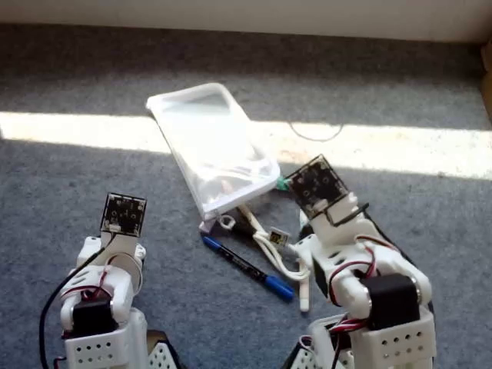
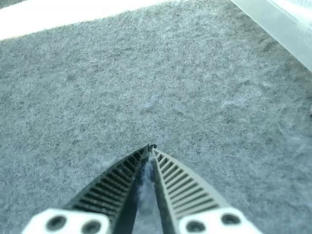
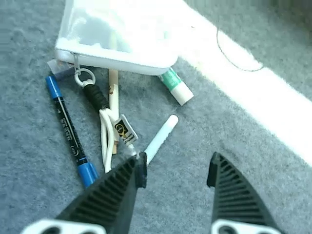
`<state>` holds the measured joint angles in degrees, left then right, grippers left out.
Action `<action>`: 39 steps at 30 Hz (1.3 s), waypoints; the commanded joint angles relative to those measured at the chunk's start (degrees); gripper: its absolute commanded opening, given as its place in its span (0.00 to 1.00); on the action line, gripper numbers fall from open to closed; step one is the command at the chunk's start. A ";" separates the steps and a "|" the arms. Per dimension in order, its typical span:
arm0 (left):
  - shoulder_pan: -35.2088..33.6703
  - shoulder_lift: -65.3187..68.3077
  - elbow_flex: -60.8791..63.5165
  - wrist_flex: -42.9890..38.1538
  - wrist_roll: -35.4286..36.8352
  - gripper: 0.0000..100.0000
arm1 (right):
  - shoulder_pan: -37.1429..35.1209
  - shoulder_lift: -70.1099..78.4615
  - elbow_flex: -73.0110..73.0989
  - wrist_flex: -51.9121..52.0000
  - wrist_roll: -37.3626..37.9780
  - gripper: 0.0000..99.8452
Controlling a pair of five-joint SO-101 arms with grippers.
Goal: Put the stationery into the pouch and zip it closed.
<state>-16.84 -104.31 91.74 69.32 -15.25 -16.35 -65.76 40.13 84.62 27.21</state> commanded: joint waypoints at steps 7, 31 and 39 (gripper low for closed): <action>-5.58 -0.66 -0.13 -3.25 -0.53 0.03 | -14.64 22.20 -8.66 -7.78 -7.12 0.20; -5.67 -0.66 -0.04 -3.16 -0.53 0.03 | -23.08 53.49 -17.10 -16.31 -1.93 0.20; -5.49 -0.66 -0.04 -3.16 -0.53 0.03 | -22.90 62.02 -17.19 -20.53 -1.85 0.20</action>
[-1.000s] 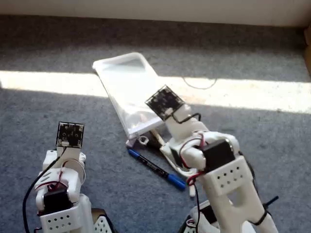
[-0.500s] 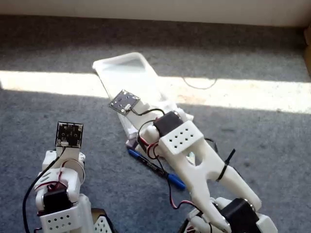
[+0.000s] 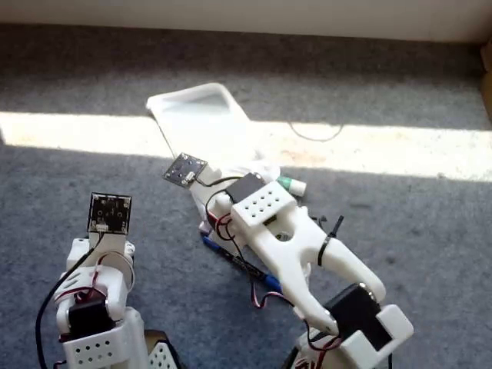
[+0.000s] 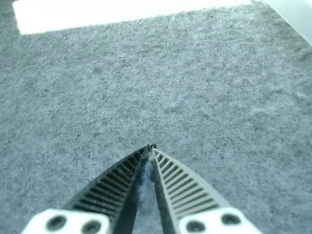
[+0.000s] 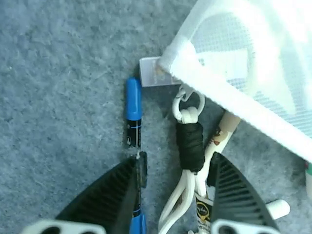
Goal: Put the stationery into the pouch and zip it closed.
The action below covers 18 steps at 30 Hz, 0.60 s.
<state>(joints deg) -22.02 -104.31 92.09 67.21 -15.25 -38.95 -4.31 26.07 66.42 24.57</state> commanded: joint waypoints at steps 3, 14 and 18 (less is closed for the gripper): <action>-0.31 -0.66 -0.13 -1.05 -0.53 0.03 | -0.13 2.86 -3.30 -2.51 0.79 0.20; -0.22 -0.66 0.66 -1.41 -0.62 0.03 | 1.27 8.04 -3.30 -3.38 0.88 0.20; -0.22 -0.66 0.75 -1.41 -0.62 0.03 | 1.10 10.15 -3.30 -4.09 0.88 0.20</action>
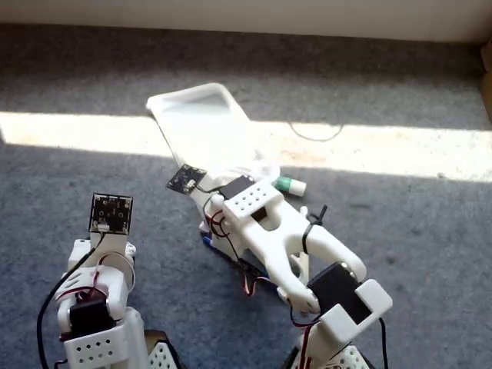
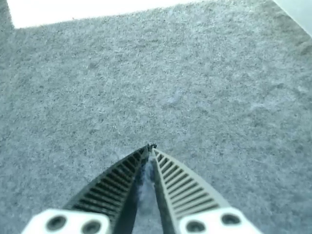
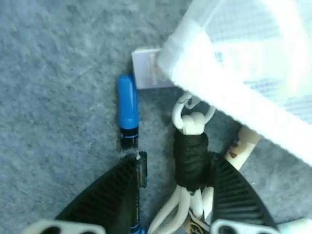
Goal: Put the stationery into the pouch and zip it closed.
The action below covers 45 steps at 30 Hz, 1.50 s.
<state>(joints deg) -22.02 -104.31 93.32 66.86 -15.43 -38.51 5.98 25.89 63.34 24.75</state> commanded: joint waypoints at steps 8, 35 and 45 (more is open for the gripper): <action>-0.22 -0.66 -0.48 -0.97 -0.44 0.03 | 0.66 0.22 -3.12 -1.10 0.62 0.14; -0.57 -0.66 -3.30 0.62 -0.44 0.03 | 0.92 -5.58 -2.86 -1.01 0.18 0.00; -0.57 -0.66 -4.62 1.14 0.70 0.12 | 0.66 -18.15 -2.51 -1.10 -3.96 0.00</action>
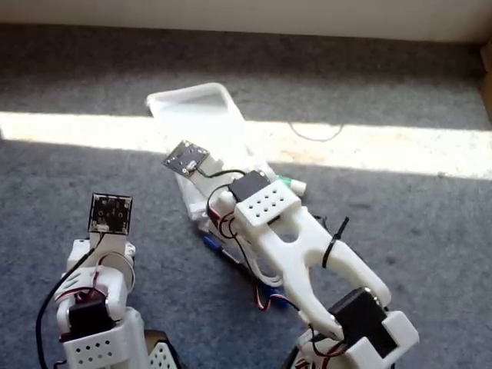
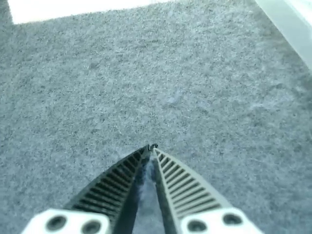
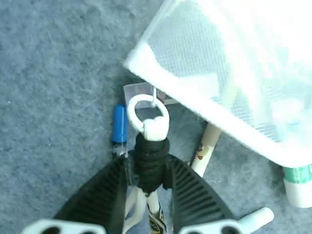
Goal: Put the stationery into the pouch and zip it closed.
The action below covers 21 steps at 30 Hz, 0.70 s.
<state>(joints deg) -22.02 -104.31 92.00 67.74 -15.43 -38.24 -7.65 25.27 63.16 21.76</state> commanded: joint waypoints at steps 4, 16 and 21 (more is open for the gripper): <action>-3.56 -0.66 -4.44 2.11 8.79 0.25 | 0.48 -6.64 -1.98 -1.01 -1.14 0.00; -5.14 -0.66 -5.41 -1.67 9.76 0.25 | 0.48 -16.66 -2.24 -0.92 -4.92 0.00; -2.15 -0.66 -6.90 -6.95 16.70 0.26 | 0.48 -19.30 -2.68 -1.01 -7.82 0.00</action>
<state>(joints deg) -26.59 -104.31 89.63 63.43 -1.89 -38.24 -23.12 25.27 63.16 15.87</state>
